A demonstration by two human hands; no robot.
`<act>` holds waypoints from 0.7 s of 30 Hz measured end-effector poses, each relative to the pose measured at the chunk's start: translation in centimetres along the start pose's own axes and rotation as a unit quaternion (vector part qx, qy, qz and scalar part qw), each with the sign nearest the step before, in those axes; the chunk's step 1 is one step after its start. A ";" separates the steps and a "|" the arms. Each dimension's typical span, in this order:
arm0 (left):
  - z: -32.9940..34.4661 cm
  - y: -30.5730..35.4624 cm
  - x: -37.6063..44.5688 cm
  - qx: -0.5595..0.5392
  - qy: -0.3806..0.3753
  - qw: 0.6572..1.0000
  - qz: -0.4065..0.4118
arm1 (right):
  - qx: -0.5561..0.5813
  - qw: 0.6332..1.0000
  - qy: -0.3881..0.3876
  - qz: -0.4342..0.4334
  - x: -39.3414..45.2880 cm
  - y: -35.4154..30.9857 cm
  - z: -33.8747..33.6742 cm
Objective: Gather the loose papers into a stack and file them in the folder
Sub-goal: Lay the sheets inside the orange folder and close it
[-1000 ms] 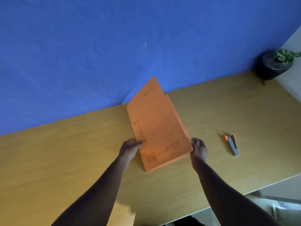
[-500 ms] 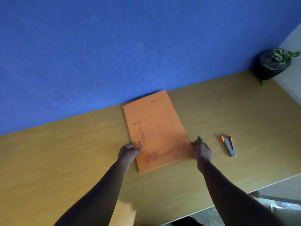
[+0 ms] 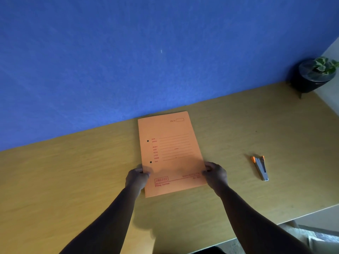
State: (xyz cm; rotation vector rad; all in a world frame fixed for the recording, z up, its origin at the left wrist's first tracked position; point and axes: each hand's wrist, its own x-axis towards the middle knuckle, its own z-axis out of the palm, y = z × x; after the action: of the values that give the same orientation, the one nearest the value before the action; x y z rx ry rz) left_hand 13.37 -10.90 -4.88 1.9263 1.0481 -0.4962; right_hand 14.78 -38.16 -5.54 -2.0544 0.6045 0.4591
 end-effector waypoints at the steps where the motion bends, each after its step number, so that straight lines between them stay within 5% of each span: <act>1: -0.2 -0.3 0.1 0.003 0.004 1.000 -0.002 | -0.006 1.000 -0.005 -0.006 0.0 -0.1 0.2; 21: -1.1 -2.3 -0.3 -0.008 0.071 0.997 0.001 | -0.138 0.986 0.003 -0.089 0.6 -0.2 2.4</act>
State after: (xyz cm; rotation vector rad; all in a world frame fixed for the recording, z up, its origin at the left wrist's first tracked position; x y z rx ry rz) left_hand 11.25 -9.46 -5.26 1.9709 1.1360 -0.3511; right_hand 15.22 -36.19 -6.93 -2.3499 0.3718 0.4514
